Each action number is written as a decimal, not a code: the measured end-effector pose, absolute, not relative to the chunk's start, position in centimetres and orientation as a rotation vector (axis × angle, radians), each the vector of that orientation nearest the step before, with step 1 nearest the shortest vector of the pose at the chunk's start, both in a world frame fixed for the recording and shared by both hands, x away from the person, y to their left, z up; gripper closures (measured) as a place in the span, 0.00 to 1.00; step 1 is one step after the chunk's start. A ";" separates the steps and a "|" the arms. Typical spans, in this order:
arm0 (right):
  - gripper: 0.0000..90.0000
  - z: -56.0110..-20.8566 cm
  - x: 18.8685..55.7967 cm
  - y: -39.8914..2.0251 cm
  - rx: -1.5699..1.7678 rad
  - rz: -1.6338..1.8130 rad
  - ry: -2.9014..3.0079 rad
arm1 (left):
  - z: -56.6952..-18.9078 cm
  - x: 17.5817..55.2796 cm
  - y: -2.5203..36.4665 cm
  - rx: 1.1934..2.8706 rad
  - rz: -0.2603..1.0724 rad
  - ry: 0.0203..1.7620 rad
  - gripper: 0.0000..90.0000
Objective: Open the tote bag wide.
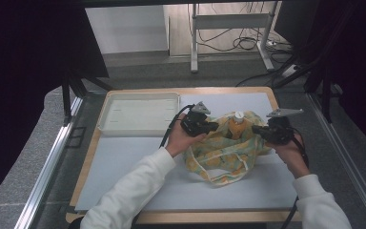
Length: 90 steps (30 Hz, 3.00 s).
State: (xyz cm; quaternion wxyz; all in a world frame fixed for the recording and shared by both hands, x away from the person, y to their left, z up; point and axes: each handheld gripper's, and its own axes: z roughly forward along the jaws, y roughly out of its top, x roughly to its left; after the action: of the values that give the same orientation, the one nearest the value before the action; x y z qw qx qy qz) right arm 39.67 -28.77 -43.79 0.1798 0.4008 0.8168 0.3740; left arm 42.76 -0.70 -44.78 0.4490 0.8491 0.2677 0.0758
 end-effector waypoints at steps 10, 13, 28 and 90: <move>0.99 -47.3 39.7 -27.7 1.136 0.974 2.396 | -45.9 47.9 -4.3 2.159 0.191 0.698 0.95; 0.99 -48.1 38.9 -27.7 1.123 0.960 2.429 | -46.8 49.4 -4.7 2.162 0.169 0.739 0.96; 0.99 -47.6 36.9 -28.5 1.087 1.001 2.431 | -47.1 49.1 -4.9 2.170 0.138 0.749 0.96; 0.99 -42.8 40.7 -30.3 1.213 1.181 2.155 | -44.8 38.0 4.0 2.084 0.123 0.652 0.98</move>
State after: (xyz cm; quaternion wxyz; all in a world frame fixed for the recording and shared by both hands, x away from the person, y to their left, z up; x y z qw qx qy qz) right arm 40.68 -30.31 -42.79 0.1992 0.4337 0.7707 0.4222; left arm 37.96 3.96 -44.82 0.4593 0.8464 0.2647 0.0498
